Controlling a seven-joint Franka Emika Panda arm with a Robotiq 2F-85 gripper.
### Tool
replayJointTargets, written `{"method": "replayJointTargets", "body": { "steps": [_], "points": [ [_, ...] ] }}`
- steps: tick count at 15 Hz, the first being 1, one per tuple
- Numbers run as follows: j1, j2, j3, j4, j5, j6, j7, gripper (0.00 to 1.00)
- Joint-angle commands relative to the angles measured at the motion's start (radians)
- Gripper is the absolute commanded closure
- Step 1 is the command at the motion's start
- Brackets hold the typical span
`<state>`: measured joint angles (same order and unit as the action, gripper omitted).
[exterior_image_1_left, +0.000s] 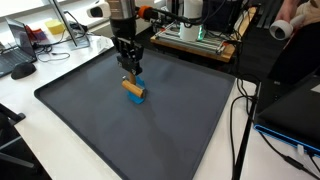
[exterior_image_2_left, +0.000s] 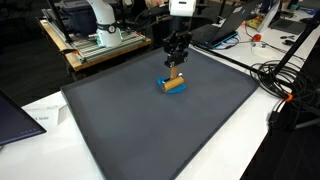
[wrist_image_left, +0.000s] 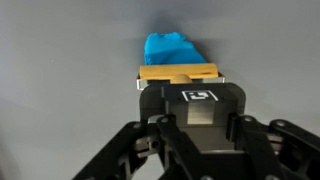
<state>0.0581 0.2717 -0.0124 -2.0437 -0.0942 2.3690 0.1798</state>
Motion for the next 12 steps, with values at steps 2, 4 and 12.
{"method": "replayJointTargets", "body": {
  "steps": [2,4,12],
  "points": [
    [-0.027,0.012,0.015,-0.055,0.069,0.015,-0.061,0.78],
    [-0.034,0.017,0.015,-0.056,0.084,0.010,-0.076,0.78],
    [-0.029,0.001,0.005,-0.088,0.059,-0.031,-0.091,0.78]
  ]
}}
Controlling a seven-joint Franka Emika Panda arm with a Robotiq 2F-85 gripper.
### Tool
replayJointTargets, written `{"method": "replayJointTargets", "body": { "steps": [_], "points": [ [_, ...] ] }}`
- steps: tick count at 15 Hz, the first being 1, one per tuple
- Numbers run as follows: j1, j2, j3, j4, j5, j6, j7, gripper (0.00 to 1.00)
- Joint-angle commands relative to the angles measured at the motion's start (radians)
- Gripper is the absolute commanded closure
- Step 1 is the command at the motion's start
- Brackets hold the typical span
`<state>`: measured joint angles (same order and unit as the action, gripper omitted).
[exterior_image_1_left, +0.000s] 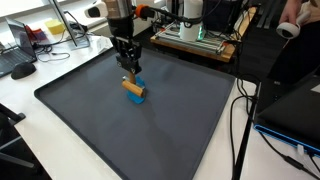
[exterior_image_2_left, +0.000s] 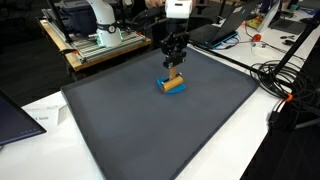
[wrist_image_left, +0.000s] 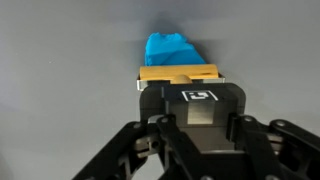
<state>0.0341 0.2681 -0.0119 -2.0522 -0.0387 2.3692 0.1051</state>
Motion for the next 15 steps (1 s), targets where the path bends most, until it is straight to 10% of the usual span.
{"method": "replayJointTargets", "body": {
  "steps": [1,5,6,13,14,15],
  "points": [
    [0.001,0.000,0.001,-0.085,-0.013,-0.043,-0.006,0.78],
    [0.002,-0.017,0.002,-0.021,-0.017,-0.003,-0.001,0.78],
    [0.003,-0.020,0.003,-0.021,-0.017,0.004,-0.001,0.53],
    [0.002,-0.017,0.002,-0.018,-0.017,0.004,-0.001,0.53],
    [0.002,-0.017,0.002,-0.018,-0.017,0.004,-0.001,0.78],
    [0.014,0.001,-0.007,0.000,-0.053,-0.035,0.030,0.78]
  ]
}}
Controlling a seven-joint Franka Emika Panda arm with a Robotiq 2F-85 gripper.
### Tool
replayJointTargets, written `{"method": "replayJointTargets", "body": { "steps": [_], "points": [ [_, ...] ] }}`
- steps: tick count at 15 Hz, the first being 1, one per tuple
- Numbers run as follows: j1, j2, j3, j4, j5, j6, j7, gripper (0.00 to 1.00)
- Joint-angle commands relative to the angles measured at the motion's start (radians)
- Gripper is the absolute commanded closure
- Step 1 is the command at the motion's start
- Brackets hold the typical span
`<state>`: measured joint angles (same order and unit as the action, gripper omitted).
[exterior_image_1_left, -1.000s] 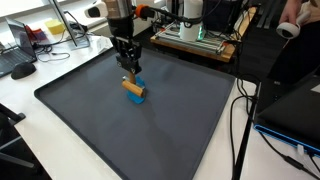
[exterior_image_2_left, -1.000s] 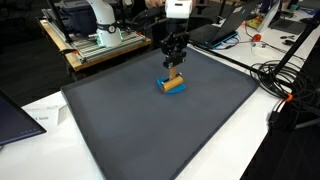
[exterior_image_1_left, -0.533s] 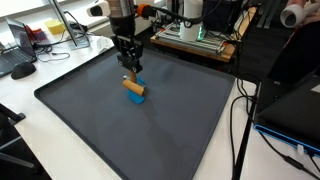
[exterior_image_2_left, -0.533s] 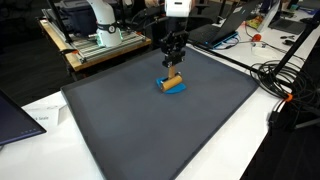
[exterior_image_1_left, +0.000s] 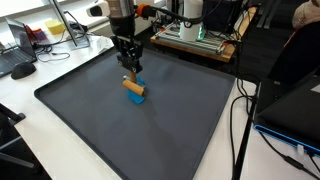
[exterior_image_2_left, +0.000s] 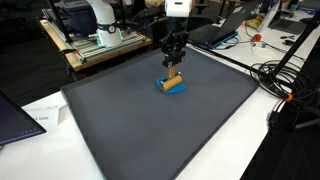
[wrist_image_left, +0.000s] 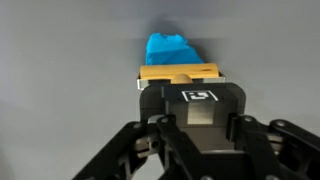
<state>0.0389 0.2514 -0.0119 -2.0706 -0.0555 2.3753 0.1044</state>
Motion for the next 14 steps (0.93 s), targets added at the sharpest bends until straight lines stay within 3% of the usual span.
{"method": "replayJointTargets", "body": {
  "steps": [1,14],
  "points": [
    [0.016,0.029,-0.012,0.027,-0.060,-0.071,0.049,0.78],
    [0.014,0.165,0.003,0.191,-0.070,-0.410,-0.029,0.78]
  ]
}}
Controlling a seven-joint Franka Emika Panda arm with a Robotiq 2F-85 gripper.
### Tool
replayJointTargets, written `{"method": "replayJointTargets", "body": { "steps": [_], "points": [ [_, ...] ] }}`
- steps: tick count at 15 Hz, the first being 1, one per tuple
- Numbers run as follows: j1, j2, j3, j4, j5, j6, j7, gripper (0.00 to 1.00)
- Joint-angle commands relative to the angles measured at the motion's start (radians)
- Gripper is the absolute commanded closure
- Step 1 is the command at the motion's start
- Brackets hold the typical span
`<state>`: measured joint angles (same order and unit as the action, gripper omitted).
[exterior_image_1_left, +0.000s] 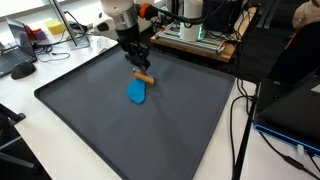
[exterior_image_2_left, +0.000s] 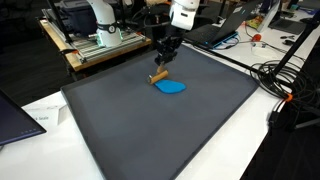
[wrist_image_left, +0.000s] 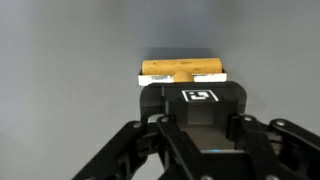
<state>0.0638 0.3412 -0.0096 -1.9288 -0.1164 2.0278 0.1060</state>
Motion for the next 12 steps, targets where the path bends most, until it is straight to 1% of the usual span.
{"method": "replayJointTargets", "body": {
  "steps": [1,4,5,7,10,12],
  "points": [
    [-0.012,0.083,0.000,0.063,-0.008,-0.081,-0.035,0.78],
    [-0.015,0.102,-0.004,0.098,-0.012,-0.153,-0.045,0.78],
    [-0.010,0.099,-0.013,0.103,-0.026,-0.181,-0.018,0.78],
    [-0.020,0.081,-0.017,0.105,-0.020,-0.233,-0.029,0.78],
    [-0.047,0.036,-0.029,0.087,0.003,-0.244,-0.043,0.78],
    [-0.072,0.002,-0.036,0.072,0.022,-0.228,-0.050,0.78]
  ]
}}
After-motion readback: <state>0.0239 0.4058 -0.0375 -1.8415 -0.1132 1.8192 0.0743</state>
